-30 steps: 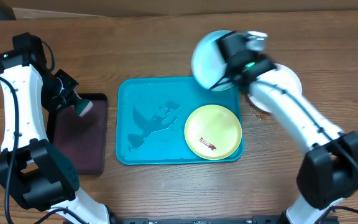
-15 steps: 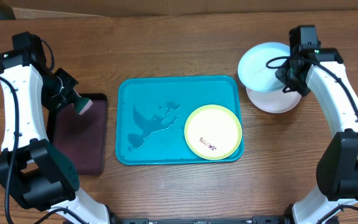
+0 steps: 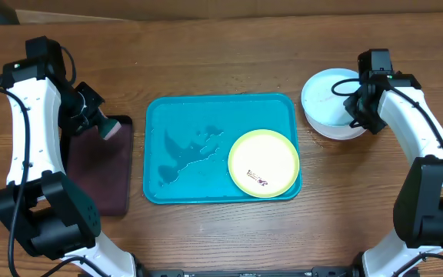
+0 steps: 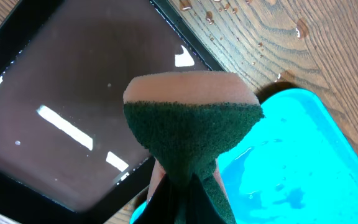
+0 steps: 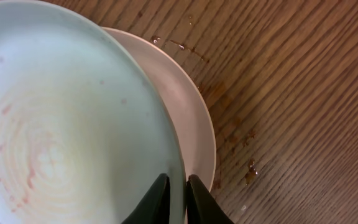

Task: Clean dirty plates on tray and stack at the side
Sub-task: 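Stack the light-blue plate onto the white plate and release, then move the right gripper to the yellow plate's rim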

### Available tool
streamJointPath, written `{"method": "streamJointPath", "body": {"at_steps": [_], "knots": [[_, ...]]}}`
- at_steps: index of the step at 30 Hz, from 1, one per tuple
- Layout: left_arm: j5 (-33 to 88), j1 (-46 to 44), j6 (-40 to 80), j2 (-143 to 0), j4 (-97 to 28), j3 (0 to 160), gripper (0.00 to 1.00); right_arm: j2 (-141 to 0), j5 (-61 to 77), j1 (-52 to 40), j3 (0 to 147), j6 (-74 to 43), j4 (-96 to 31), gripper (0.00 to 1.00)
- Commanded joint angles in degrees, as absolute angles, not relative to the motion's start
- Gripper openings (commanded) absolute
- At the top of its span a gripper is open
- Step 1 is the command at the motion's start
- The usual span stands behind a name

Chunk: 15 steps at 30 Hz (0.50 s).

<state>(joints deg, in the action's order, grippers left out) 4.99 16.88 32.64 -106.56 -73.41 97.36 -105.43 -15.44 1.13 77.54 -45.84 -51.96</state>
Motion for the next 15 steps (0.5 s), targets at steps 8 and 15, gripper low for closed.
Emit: {"method": "streamJointPath", "body": {"at_steps": [8, 15], "knots": [[5.56, 16.8, 31.66, -106.61, -73.21, 96.84, 0.04, -104.9, -13.47, 1.26, 77.25, -45.76, -51.51, 0.52], [5.58, 16.78, 31.66, -106.61, -73.1, 96.84, 0.04, -104.9, 19.25, 0.58, 77.25, -18.85, -46.68, 0.64]]}}
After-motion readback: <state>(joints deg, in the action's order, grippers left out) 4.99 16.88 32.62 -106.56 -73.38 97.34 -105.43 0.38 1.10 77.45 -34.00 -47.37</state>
